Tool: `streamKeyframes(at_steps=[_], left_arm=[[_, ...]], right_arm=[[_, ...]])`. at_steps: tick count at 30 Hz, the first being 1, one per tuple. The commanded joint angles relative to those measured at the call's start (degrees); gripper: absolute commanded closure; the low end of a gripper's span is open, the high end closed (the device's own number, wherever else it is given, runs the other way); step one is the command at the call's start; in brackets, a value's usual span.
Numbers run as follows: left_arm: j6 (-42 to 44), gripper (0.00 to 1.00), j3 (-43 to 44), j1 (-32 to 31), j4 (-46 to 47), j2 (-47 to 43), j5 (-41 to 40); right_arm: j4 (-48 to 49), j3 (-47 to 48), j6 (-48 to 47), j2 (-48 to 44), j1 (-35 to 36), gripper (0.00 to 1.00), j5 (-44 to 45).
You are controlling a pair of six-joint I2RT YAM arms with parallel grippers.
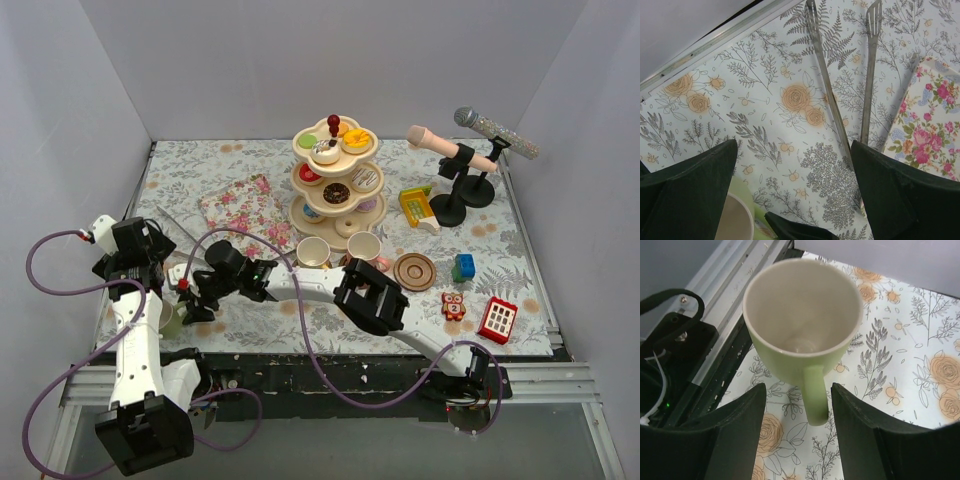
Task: Serve the afternoon tea
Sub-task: Pick up the cup at the center of the board.
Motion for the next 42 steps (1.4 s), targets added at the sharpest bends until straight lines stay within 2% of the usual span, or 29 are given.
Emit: streamKeyframes(at_steps=[1,7,15,21,22,24,25,28,31,35,42], left_arm=[[0.42,0.02,-0.72,0.06,1.05,-1.37,0.55],[0.42,0.02,-0.9,0.23,1.49,-1.19,0.73],[0.51,0.02,-0.9,0.14,1.49,-1.1,0.9],[0.51,0.02,-1.25,0.05,1.67,-1.28,1.17],[0.51,0.02,-1.25,0.05,1.67,-1.28,1.17],[0.51,0.02,-1.25,0.14,1.67,-1.28,1.17],[0.51,0.02,-1.07,0.05,1.67,-1.46,1.17],[1.56,0.02,2.51,0.14,1.15,-0.06,1.43],[2.7,0.02,13.3,-0.56,-0.52,4.41,0.81],[4.11,0.02,26.5,-0.47,0.96,11.8,4.67],[4.82,0.02,29.52,-0.56,6.32,17.17,9.07]], right_arm=[[-1.15,2.51,-2.55,1.49,0.15,0.38,0.11],[1.57,-0.99,-2.47,0.01,0.5,0.48,-1.38],[4.04,-0.92,-2.91,-0.18,2.17,0.5,-1.21],[6.58,-2.94,-2.38,-1.14,2.7,0.67,1.51],[7.02,-3.38,-2.12,-1.58,2.7,0.74,2.38],[8.25,-4.17,-1.33,-2.37,2.7,0.96,4.58],[9.21,-5.39,-0.98,-3.24,2.7,0.99,5.55],[12.29,-10.31,2.18,-7.28,2.52,0.99,10.46],[16.15,-18.81,6.48,-15.0,1.64,0.99,15.12],[20.81,-28.76,8.61,-24.41,0.94,0.99,19.52],[26.18,-39.85,8.7,-35.32,0.32,0.99,26.64]])
